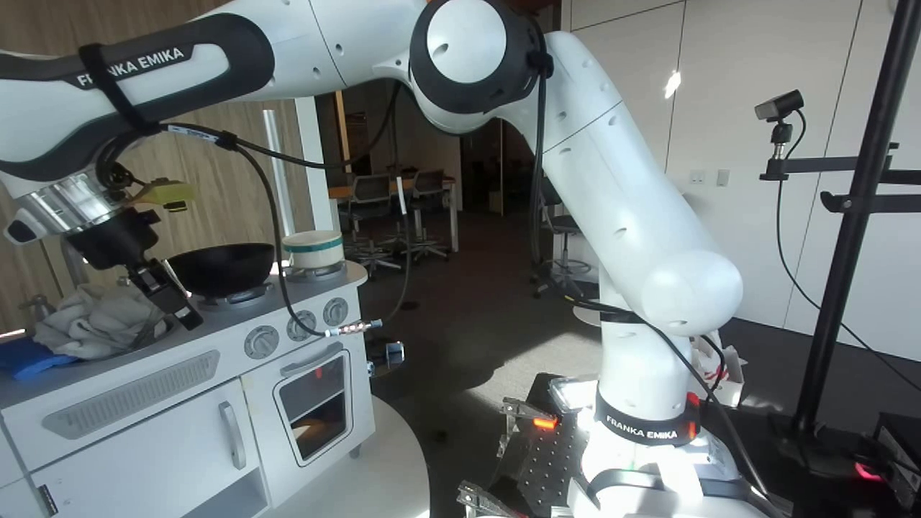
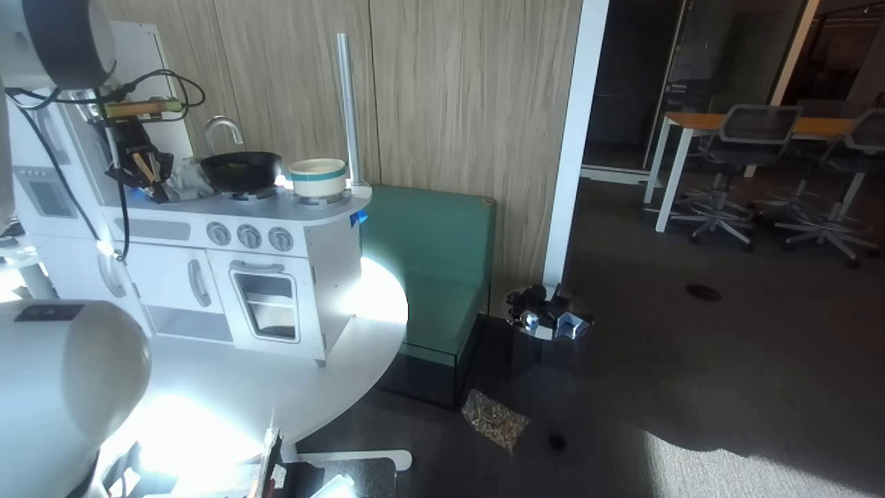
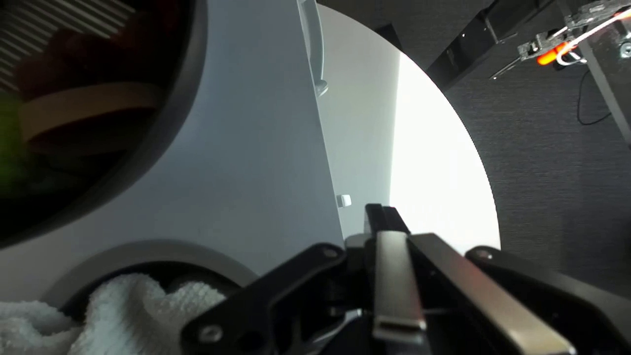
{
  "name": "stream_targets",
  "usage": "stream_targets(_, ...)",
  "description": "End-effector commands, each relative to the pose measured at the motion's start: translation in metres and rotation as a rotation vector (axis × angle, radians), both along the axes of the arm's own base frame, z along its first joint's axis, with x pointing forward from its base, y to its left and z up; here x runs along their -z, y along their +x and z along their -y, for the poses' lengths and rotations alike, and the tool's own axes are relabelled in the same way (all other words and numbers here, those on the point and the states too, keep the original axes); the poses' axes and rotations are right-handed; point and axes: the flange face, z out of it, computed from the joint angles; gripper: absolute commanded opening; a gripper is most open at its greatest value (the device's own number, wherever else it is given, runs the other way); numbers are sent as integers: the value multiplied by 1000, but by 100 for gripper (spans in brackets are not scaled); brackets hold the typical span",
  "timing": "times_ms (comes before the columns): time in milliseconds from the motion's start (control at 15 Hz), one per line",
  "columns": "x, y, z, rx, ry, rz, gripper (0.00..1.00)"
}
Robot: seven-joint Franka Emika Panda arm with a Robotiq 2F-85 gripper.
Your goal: Pick the silver serving spoon from the sink and mix the contents of the black bowl
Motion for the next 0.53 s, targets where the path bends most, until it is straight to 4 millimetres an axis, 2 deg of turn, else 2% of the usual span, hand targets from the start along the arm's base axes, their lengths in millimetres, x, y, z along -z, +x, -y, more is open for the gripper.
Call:
stream_targets(0, -14, -2, -6, 14, -30, 14, 0)
stream_targets(67, -16, -3, -7, 20, -27, 13, 23)
stream_targets(133, -18, -3, -7, 26, -24, 10, 21)
stream_targets(200, -18, -2, -7, 26, -15, 5, 34)
stream_targets(467, -23, 0, -10, 11, -10, 21, 64)
